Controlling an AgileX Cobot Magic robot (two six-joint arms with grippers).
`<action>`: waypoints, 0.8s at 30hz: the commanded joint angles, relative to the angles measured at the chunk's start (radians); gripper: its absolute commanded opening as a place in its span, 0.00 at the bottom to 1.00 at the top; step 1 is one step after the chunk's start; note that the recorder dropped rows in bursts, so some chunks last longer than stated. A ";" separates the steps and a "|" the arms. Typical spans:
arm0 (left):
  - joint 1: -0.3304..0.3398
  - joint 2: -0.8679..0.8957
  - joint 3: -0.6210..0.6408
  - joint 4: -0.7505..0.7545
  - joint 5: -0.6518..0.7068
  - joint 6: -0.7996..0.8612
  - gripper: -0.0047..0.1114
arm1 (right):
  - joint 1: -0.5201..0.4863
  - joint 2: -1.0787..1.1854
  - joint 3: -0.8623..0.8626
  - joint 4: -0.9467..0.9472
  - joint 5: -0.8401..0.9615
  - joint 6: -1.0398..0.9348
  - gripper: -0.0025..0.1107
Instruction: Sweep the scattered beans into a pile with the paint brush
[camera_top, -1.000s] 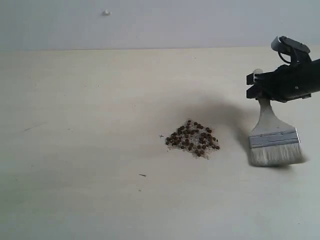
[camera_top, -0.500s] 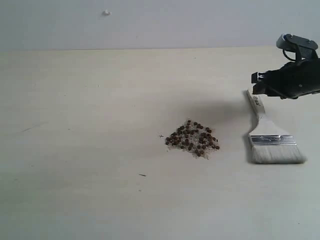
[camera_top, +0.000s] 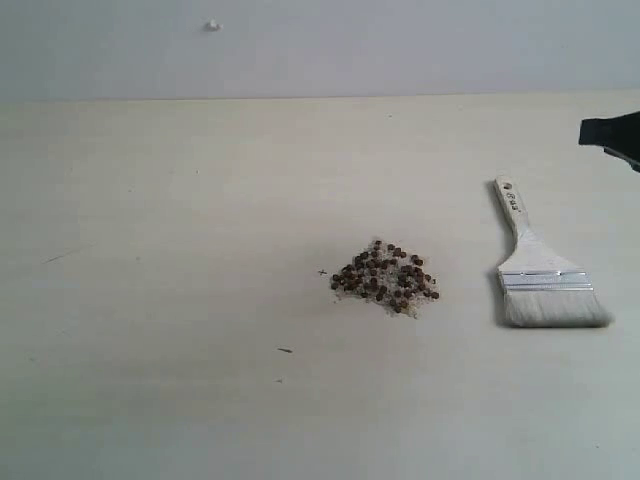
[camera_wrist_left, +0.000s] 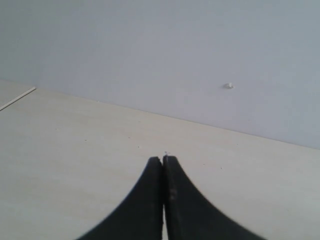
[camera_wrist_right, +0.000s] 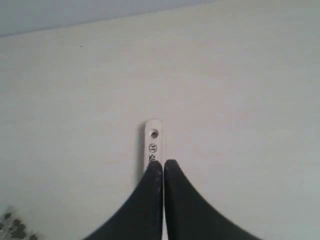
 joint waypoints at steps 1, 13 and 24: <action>0.004 -0.006 0.000 -0.007 -0.004 0.005 0.04 | -0.003 -0.227 0.130 0.023 0.017 -0.031 0.02; 0.004 -0.006 0.000 -0.007 -0.004 0.005 0.04 | -0.003 -0.861 0.505 0.023 0.148 0.050 0.02; 0.004 -0.006 0.000 -0.007 -0.004 0.005 0.04 | -0.003 -1.219 0.645 -0.105 0.173 0.143 0.02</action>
